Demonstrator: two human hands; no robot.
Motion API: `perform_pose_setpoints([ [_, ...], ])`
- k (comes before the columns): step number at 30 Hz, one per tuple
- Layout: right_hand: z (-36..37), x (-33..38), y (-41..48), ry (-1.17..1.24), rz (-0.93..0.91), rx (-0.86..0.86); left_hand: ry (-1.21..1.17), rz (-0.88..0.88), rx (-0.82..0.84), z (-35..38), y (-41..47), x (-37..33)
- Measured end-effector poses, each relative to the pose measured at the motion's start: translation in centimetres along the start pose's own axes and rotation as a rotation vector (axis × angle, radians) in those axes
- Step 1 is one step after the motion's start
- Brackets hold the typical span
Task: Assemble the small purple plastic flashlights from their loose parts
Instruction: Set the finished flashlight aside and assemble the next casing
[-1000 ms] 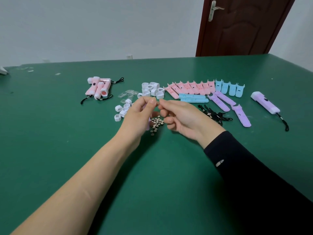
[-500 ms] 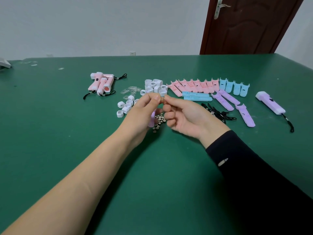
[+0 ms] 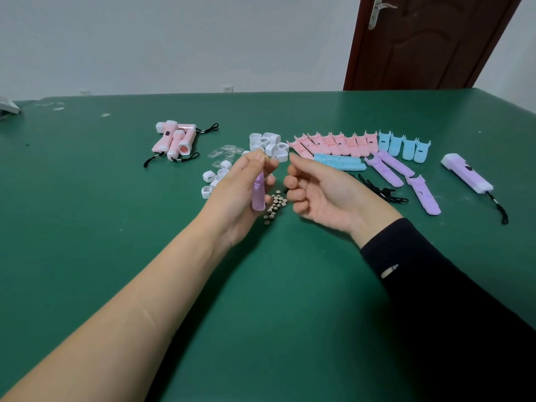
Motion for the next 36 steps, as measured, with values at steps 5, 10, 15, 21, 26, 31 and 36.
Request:
perform_pose_setpoints([
  [5,0.5,0.0,0.0,-0.069,-0.067,-0.018,0.078,-0.001,0.007,0.1,-0.1,0.2],
  [10,0.6,-0.2,0.1,-0.038,-0.143,-0.061,0.185,0.016,0.013,0.5,-0.4,0.4],
  [15,0.4,0.2,-0.1,-0.020,-0.155,-0.060,0.051,-0.045,0.017,0.9,-0.4,0.4],
  [21,-0.5,1.0,-0.4,-0.237,-0.179,-0.120,-0.092,-0.152,0.027,0.6,-0.3,0.0],
  [26,-0.7,1.4,-0.6,-0.533,-0.251,-0.163,-0.019,-0.208,0.072,0.3,-0.1,0.1],
  [31,-0.7,1.5,-0.7,-0.672,-0.327,-0.160,0.053,-0.230,0.128,0.1,-0.1,0.2],
  [36,-1.2,1.8,-0.7,-0.790,-0.324,-0.156,0.078,-0.236,0.146,0.0,-0.2,0.2],
])
Point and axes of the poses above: each hand's wrist, its own y-axis towards the middle knuckle, its own z-axis out of the palm, x = y × z, the point moved 1 cm from there along y, towards the middle knuckle, and after that the axes turned 6 degrees about y, right-handed, at the moved point
